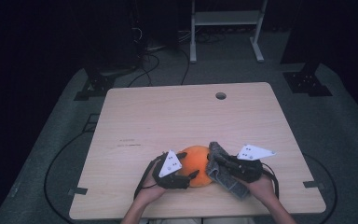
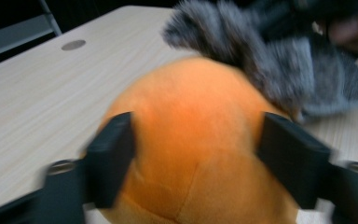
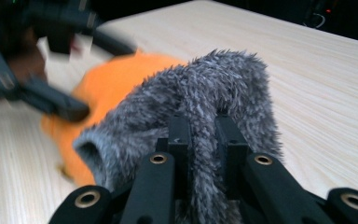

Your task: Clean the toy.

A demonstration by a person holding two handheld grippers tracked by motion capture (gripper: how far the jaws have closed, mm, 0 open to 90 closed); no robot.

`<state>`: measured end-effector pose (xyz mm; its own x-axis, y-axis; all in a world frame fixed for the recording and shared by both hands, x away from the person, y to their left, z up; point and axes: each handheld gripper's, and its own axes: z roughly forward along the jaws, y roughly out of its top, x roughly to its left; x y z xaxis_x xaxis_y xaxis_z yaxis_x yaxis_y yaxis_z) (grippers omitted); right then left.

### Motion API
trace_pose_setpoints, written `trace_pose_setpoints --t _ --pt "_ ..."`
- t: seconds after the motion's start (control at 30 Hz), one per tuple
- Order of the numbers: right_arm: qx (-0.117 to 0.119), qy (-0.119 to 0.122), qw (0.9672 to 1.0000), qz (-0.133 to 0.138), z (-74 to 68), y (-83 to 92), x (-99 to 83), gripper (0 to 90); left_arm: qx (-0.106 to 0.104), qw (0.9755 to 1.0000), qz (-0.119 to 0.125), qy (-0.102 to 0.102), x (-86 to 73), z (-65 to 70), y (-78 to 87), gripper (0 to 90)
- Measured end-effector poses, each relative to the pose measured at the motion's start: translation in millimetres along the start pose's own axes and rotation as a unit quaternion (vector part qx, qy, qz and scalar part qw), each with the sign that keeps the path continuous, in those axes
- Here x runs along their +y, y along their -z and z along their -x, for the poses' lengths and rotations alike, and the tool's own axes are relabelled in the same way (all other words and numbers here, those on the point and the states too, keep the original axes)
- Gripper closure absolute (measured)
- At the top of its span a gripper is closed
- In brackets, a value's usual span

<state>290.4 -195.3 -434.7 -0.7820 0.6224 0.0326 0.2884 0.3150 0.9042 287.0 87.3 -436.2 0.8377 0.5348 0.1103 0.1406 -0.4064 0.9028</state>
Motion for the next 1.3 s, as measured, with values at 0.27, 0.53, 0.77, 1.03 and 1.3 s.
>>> trace_pose_setpoints --t 0.27,0.53,0.77,1.03,1.3 --pt "0.023 0.008 0.9996 0.01 -8.6 5.4 4.0 79.4 0.027 0.9993 -0.023 0.015 -4.9 -1.1 -6.8 22.1" --pt "0.029 0.023 0.9993 0.001 -8.4 -0.3 3.5 78.9 0.009 0.9992 -0.028 -0.026 3.5 4.8 -3.4 22.8" --pt "0.049 0.055 0.9973 -0.008 -21.5 5.8 -2.9 79.1 -0.017 0.9963 -0.058 0.061 3.5 -9.6 -5.6 5.5" --pt "0.041 0.067 0.9965 0.028 -25.5 17.3 8.9 79.3 -0.013 0.9964 -0.051 -0.066 6.1 14.6 -6.8 26.1" --pt "-0.001 0.032 0.9992 -0.025 7.4 16.0 -10.0 79.2 -0.007 0.9959 -0.047 -0.076 5.3 16.4 -7.3 25.8"
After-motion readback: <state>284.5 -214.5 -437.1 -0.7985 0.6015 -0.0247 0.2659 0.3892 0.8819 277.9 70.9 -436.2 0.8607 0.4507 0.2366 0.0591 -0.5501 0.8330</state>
